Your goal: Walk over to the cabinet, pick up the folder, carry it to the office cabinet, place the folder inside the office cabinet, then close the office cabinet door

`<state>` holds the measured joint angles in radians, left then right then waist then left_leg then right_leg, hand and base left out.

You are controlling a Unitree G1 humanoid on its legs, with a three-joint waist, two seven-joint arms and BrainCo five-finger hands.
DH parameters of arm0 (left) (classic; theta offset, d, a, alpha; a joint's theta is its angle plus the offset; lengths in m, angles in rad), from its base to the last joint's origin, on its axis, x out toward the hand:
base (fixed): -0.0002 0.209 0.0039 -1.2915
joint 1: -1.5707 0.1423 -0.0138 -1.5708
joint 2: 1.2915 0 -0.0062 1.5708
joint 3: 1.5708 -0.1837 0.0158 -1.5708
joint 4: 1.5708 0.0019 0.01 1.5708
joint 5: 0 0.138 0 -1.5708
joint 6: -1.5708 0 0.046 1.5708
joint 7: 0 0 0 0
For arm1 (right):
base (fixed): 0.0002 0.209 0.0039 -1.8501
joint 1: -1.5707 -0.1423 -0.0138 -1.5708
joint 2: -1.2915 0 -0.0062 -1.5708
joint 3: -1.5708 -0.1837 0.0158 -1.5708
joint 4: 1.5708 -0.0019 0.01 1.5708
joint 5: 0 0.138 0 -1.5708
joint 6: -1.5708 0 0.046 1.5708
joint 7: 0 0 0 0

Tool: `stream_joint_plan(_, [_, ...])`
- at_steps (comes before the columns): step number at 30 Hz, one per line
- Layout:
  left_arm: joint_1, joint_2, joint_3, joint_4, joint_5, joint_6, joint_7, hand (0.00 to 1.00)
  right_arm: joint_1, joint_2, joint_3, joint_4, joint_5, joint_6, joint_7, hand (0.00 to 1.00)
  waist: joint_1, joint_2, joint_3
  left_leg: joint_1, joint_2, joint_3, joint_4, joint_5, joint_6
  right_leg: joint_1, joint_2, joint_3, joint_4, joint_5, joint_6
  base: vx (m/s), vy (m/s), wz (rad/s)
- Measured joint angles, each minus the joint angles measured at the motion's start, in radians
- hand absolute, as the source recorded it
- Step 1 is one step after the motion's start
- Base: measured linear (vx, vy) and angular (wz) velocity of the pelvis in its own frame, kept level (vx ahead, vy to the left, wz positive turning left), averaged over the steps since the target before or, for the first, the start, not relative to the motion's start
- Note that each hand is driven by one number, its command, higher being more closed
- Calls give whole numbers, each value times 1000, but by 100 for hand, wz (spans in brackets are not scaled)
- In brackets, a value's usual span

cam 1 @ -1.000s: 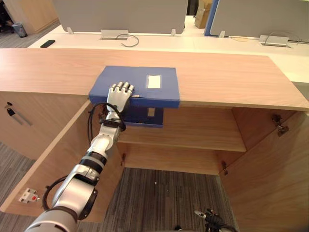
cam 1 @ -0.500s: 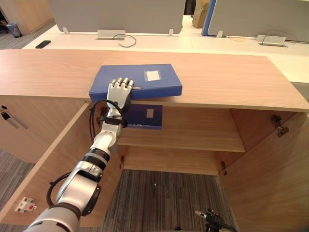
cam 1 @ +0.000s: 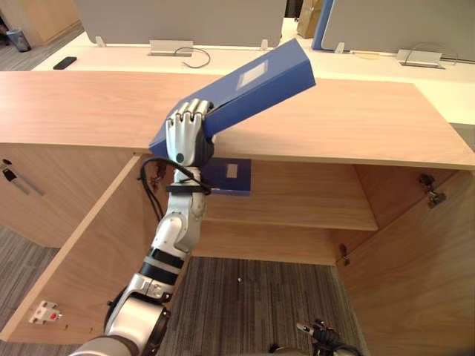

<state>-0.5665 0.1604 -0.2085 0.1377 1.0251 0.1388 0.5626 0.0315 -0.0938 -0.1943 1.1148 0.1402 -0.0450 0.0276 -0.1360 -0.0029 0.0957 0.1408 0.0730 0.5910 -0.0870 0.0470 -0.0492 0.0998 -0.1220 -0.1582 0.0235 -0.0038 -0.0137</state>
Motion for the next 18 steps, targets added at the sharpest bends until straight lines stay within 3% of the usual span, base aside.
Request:
stream_joint_plan(6, [7,-5,28,-24,-1,9,2,100,22,-5,0,-15,0,-1,0,0,10,19,-6,-13,-2,-3,-5,6,6,-14,-1,1,1,-2,36,-68,-59,-3])
stream_joint_plan(11, [34,-38,28,-60,-8,7,5,100,26,-19,12,-26,-1,-1,-1,0,11,38,-10,-22,0,-11,-6,22,8,-21,1,2,1,-2,39,-36,-52,2])
stream_joint_plan(13, [55,-57,26,-134,-22,7,5,100,65,-21,63,-136,4,2,-3,0,11,42,-12,-42,0,-14,-6,29,9,-40,1,2,1,0,41,-45,-51,2])
stream_joint_plan(15, [98,-79,17,-268,-64,-2,5,100,136,-20,101,-361,43,2,-2,0,7,48,-10,-55,-2,-11,-5,37,14,-54,5,1,2,7,52,-36,-48,-4])
stream_joint_plan(18, [164,-97,0,-435,-210,-111,4,100,236,-16,85,-690,100,-19,-3,0,-2,60,-17,-51,0,-6,-5,41,15,-59,8,3,9,8,54,-39,-44,-6])
